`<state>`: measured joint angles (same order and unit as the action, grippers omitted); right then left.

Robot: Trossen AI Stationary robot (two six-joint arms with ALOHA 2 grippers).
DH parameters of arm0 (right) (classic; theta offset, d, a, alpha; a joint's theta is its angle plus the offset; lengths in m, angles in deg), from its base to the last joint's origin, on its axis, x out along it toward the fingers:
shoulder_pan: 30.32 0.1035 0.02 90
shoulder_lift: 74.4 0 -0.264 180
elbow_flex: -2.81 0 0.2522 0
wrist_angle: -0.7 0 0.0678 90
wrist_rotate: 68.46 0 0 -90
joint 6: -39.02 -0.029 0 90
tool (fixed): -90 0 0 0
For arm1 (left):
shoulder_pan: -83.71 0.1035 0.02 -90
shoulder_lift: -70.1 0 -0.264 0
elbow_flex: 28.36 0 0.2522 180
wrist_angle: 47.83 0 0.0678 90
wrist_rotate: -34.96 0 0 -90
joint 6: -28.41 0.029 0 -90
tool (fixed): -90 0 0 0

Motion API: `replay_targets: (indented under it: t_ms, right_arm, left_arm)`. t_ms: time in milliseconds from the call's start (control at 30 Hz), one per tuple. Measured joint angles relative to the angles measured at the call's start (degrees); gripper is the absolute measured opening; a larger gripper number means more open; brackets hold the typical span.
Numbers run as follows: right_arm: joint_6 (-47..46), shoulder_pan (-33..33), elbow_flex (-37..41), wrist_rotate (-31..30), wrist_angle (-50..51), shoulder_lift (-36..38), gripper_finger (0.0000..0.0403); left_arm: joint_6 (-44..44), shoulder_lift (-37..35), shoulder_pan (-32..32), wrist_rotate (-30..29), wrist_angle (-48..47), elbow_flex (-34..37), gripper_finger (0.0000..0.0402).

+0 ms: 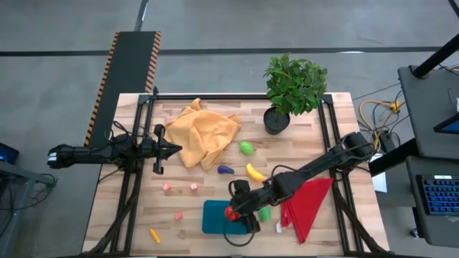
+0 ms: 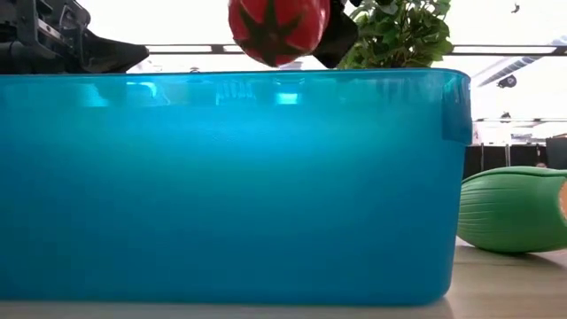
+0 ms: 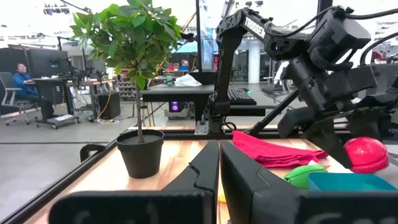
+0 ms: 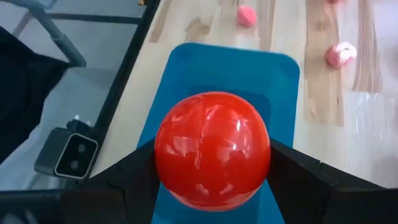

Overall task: Pick and placing Produce into tupperware
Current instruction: Put the red tomato into the blue bin

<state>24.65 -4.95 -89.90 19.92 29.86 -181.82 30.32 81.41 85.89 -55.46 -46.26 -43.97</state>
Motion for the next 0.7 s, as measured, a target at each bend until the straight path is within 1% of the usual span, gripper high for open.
replay_targets:
  t_ms: [67, 367, 700]
  right_arm:
    - [-0.6, 0.0, -0.1, 0.0, 0.7, -0.2, 0.0249]
    - [-1.2, 0.0, 0.0, -0.6, 11.0, -0.8, 0.0249]
    - [-1.5, 0.0, 0.0, -0.4, 11.3, -3.6, 0.0249]
  left_arm:
    - [0.0, -0.1, 0.0, 0.0, 0.0, 0.0, 0.0000]
    - [0.4, -0.1, 0.0, 0.0, 0.1, 0.0, 0.0000]
    - [0.5, 0.2, 0.0, 0.0, 0.3, 0.0, 0.0000]
